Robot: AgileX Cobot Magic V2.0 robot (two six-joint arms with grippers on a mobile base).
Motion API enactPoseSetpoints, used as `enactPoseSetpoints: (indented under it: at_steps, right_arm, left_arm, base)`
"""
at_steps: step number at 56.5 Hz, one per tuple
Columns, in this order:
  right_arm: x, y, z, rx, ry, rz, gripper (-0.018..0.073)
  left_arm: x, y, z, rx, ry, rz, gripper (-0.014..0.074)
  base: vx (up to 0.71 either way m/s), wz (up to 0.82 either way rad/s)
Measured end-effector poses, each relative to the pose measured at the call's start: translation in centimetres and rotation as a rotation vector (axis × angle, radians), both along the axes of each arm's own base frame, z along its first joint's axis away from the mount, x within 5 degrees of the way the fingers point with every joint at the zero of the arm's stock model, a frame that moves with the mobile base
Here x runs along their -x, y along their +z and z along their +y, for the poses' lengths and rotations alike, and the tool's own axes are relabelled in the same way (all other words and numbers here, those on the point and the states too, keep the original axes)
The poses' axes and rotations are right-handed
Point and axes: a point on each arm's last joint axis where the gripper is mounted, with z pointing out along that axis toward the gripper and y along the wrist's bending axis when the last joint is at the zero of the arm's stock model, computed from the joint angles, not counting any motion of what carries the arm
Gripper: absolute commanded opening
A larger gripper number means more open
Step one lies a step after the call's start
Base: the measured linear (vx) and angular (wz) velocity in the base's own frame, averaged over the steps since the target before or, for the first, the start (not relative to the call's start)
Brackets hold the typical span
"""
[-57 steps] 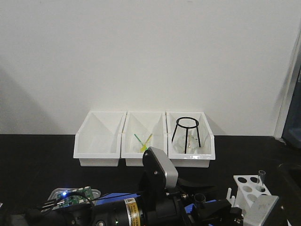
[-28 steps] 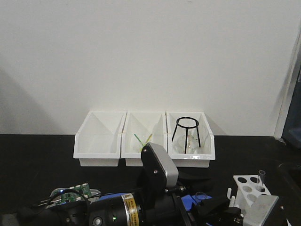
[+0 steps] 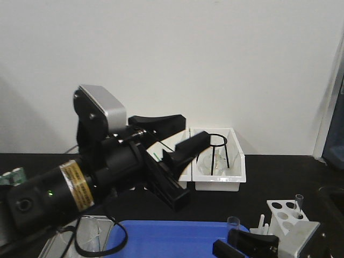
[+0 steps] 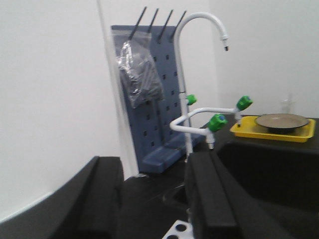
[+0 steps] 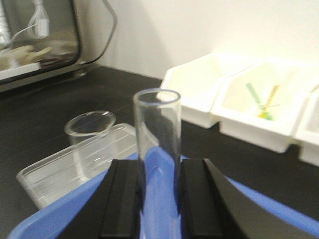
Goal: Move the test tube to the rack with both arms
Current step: 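Open the left gripper and pull the left arm back from the tube, then move the tube with the right gripper over the rack and lower it in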
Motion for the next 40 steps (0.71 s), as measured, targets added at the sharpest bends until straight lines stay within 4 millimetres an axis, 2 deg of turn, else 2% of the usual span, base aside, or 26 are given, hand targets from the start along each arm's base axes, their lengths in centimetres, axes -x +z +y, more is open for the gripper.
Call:
enactPoseSetpoints:
  at_steps: [10,17,22,32,40]
  right_arm:
    - [-1.0,2.3,-3.6,-0.064,-0.251,-0.139,-0.001]
    - [-1.0,4.3,-6.7,-0.089,-0.419,-0.27,-0.0007]
    - [-0.9,4.8,-8.4,-0.09,-0.5,-0.319,-0.0008]
    - [-1.2,2.6,-10.6,-0.084,-0.594,-0.288,-0.0008]
    - [-2.2,0.3,-11.0,-0.076,-0.614,-0.188,-0.0008]
  left_arm:
    - [1.0,1.2,2.5,-0.082,0.16,0.07,-0.0012]
    - [1.4,1.5,3.4,-0.113,0.22,0.103,-0.001]
    - [1.4,1.5,3.7,-0.123,0.238,0.118,-0.001]
    - [1.4,1.4,3.7,-0.127,0.245,0.127,-0.0008]
    - [1.4,1.4,3.7,-0.122,0.244,0.13,-0.0008]
  base:
    - [0.0,0.0]
    - [0.0,0.0]
    - [0.0,0.0]
    - [0.0,0.0]
    - [0.0,0.0]
